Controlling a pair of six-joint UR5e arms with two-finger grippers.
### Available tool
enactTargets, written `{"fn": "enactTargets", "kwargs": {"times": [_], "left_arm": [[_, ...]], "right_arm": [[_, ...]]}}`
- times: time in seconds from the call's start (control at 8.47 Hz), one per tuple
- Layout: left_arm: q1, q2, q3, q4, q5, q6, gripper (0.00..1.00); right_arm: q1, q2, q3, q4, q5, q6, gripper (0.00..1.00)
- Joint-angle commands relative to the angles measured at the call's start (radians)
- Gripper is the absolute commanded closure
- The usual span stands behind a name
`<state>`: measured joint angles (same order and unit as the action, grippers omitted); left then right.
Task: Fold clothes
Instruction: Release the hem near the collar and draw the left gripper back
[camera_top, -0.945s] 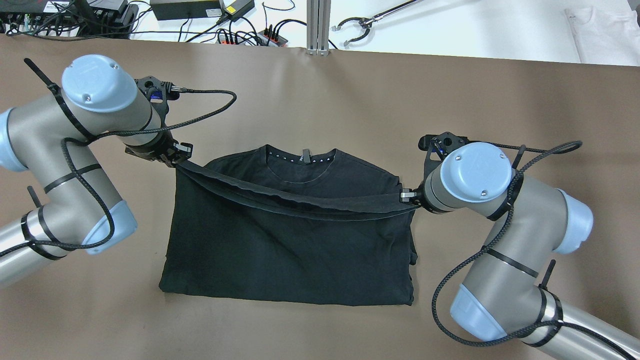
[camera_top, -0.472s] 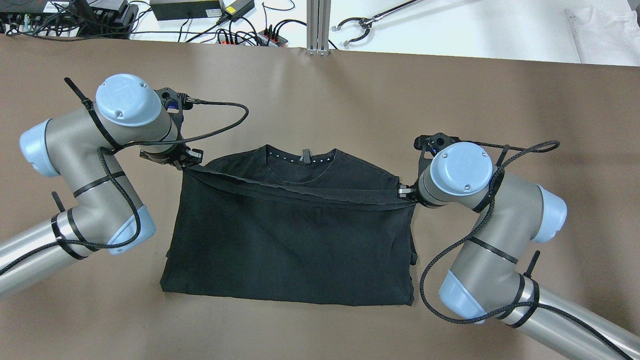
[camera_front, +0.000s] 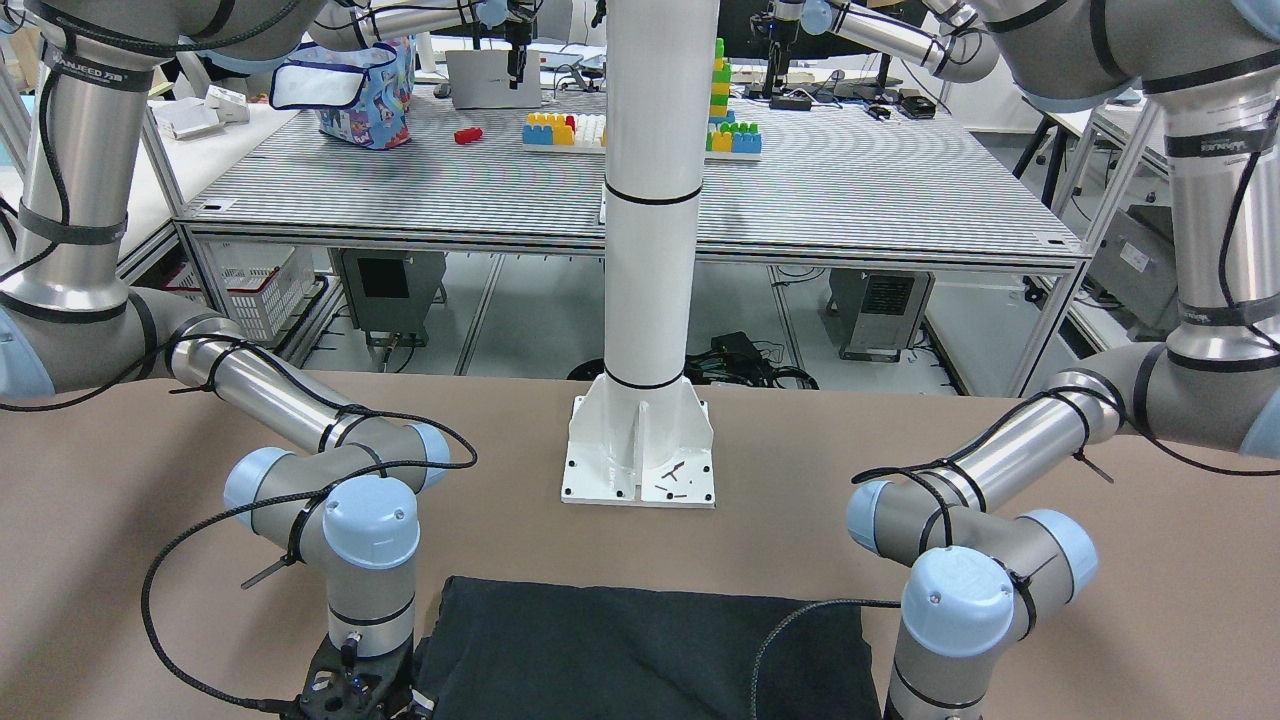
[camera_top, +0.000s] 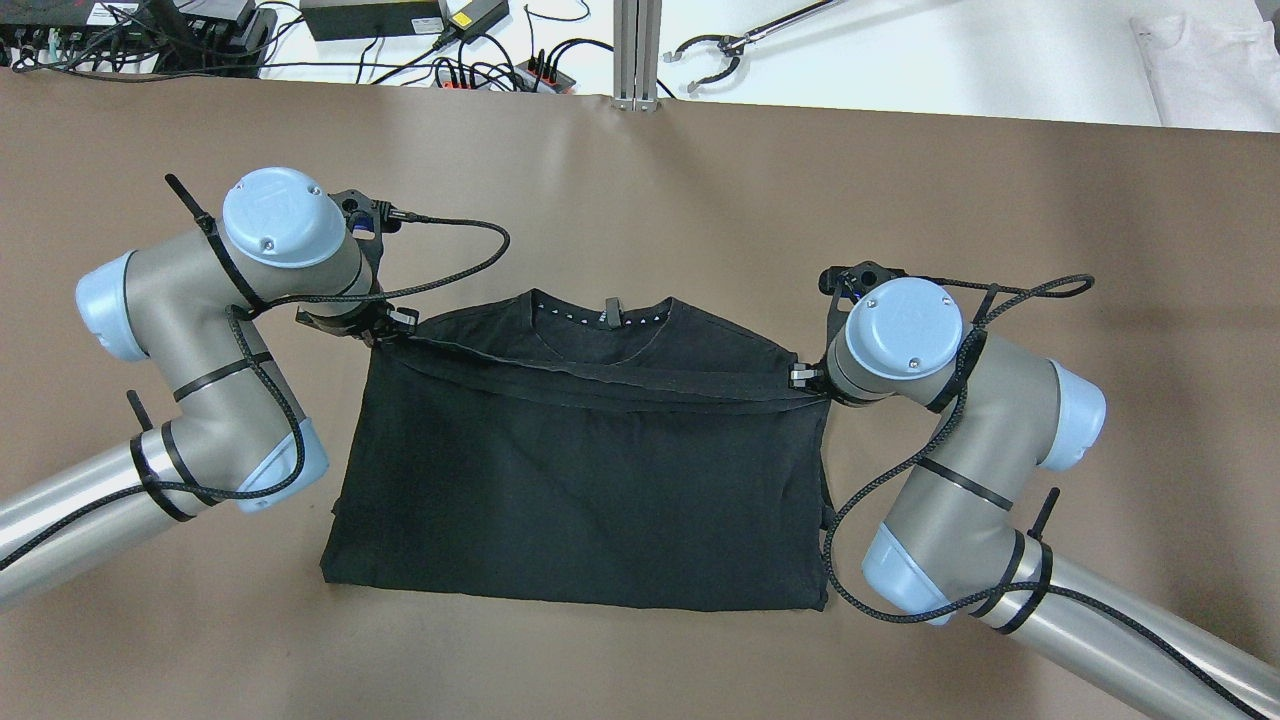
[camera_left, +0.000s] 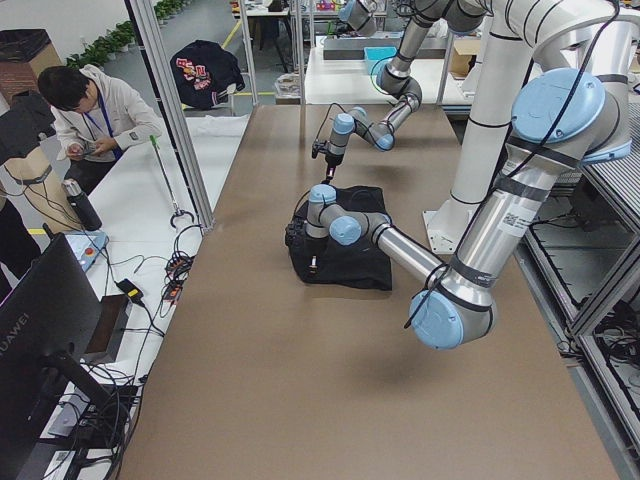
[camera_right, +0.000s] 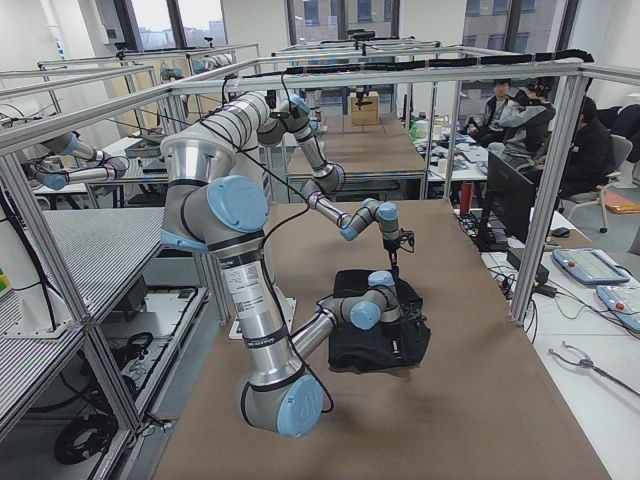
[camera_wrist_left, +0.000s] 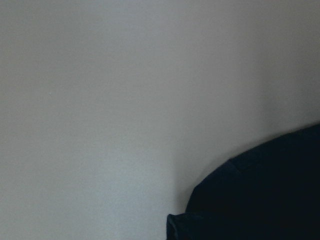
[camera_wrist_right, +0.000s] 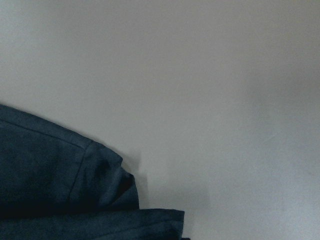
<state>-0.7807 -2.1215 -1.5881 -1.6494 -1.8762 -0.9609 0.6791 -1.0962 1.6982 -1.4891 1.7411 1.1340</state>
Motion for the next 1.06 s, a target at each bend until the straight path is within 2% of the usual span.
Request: {"fn": "enactTargets", "kwargs": {"times": [0.0, 0.12, 0.24, 0.35, 0.59, 0.71, 0.94], "left_arm": [[-0.009, 0.002, -0.006, -0.076, -0.004, 0.052, 0.01], [-0.021, 0.009, -0.074, -0.067, -0.018, 0.065, 0.0], [-0.038, 0.037, -0.117, -0.069, -0.088, 0.068, 0.0], [-0.034, 0.096, -0.171, -0.081, -0.109, 0.071, 0.0], [0.003, 0.22, -0.298, -0.082, -0.109, 0.07, 0.0], [0.067, 0.286, -0.344, -0.082, -0.095, 0.059, 0.0], [0.148, 0.345, -0.369, -0.089, -0.066, 0.047, 0.0]], "right_arm": [[0.016, 0.021, -0.003, 0.01, 0.003, -0.061, 0.06], [0.037, 0.025, 0.006, 0.013, 0.012, -0.095, 0.06], [0.039, 0.025, 0.021, 0.013, 0.014, -0.1, 0.06], [0.04, 0.018, 0.046, 0.013, 0.015, -0.1, 0.06], [0.039, -0.016, 0.078, 0.018, 0.015, -0.099, 0.06], [0.034, -0.027, 0.081, 0.029, 0.015, -0.097, 0.06], [0.028, -0.03, 0.08, 0.041, 0.014, -0.097, 0.06]]}}
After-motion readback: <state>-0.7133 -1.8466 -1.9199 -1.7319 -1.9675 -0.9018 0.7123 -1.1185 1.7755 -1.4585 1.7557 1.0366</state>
